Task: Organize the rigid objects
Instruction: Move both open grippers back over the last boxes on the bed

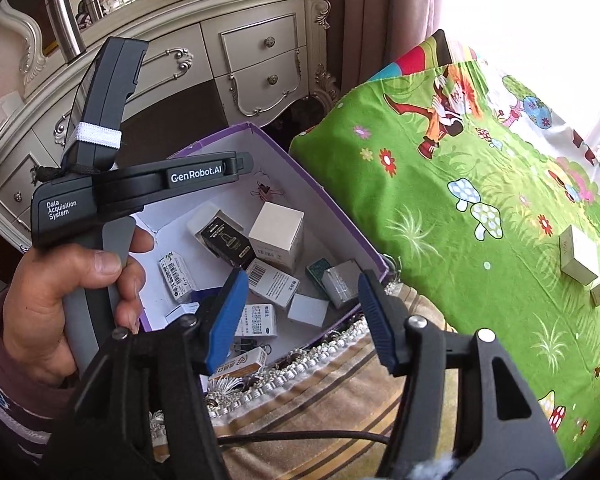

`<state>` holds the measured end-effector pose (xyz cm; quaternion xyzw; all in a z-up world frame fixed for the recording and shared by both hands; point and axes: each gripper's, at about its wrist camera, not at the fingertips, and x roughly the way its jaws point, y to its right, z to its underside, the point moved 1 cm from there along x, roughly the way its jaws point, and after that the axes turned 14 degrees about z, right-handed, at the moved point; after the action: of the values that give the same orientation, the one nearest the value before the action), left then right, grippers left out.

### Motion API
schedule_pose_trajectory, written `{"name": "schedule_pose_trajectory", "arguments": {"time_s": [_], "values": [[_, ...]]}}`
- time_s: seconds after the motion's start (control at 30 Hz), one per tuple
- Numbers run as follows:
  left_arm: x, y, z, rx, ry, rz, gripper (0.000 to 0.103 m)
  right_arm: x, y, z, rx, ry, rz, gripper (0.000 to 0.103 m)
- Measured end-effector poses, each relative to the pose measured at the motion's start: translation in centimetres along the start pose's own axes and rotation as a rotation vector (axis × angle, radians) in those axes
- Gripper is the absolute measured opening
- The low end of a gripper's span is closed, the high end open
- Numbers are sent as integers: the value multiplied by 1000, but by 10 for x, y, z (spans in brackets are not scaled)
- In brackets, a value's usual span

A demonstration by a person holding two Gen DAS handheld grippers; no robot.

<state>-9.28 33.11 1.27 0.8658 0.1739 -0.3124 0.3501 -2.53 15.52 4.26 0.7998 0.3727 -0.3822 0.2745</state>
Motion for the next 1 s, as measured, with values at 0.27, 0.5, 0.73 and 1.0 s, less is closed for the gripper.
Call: {"name": "schedule_pose_trajectory", "arguments": {"time_s": [0.27,0.5,0.73,1.0], "values": [[21,55,3,80,-44,54,55,-5,69,4,135,22,67,67],[50,117,12,166,-99,116,58,-6,148,21,264,23,166,71],[85,185,25,260,-158,170,67,-6,224,49,385,15,277,72],[122,262,36,341,-208,214,83,-6,310,87,542,3,442,78]]}}
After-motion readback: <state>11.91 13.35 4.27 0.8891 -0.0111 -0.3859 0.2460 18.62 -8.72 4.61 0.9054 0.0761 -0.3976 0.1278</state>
